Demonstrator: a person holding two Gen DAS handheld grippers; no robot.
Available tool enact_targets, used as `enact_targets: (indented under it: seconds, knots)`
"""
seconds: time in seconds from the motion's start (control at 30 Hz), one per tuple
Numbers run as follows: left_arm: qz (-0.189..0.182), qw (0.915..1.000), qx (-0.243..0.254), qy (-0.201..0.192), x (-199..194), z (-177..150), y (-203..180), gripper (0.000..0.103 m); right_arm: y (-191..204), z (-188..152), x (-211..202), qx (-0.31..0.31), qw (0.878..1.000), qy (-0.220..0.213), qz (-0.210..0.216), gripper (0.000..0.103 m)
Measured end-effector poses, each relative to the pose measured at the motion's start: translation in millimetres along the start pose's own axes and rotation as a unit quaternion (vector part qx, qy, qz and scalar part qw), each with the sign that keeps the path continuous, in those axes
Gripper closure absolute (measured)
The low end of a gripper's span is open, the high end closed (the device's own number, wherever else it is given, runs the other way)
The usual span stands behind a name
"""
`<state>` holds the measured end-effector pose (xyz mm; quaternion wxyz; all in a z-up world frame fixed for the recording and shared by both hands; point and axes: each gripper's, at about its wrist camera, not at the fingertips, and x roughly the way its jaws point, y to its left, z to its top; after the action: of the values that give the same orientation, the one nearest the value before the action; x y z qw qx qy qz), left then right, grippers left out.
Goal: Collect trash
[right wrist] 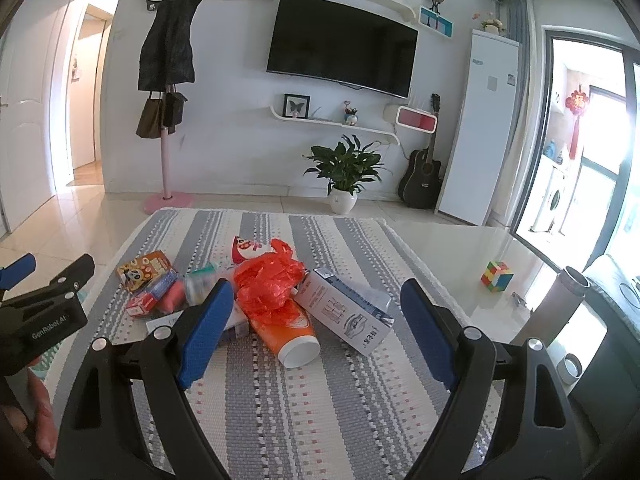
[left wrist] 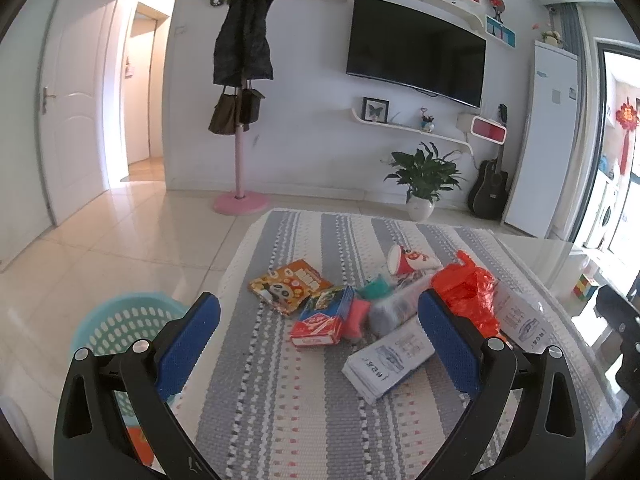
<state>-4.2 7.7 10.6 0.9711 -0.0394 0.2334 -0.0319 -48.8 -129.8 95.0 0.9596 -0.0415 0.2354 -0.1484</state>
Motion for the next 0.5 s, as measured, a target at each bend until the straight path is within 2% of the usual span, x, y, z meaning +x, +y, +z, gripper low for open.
enact_targets:
  seconds: [0.17,0.27,0.33,0.4,0.5]
  knots:
    - [0.007,0.9999,-0.014,-0.002,-1,6,14,0.007,-5,3,-5,0.000,1.000,0.000,-0.006,0.022]
    - [-0.001,0.9991,-0.036,0.022,5,10,36,0.007,-12,5,0,0.006,1.000,0.006,-0.006,0.026]
    - [-0.019,0.9979,-0.039,0.048,12,14,48,0.007,-16,7,5,0.006,1.000,0.015,-0.001,0.037]
    - [-0.043,0.9959,-0.033,0.073,17,17,52,0.007,-20,7,9,0.000,1.000,0.016,0.001,0.041]
    - [-0.118,0.9842,-0.021,0.130,37,18,51,0.007,-32,4,21,-0.002,1.000,0.023,0.020,0.045]
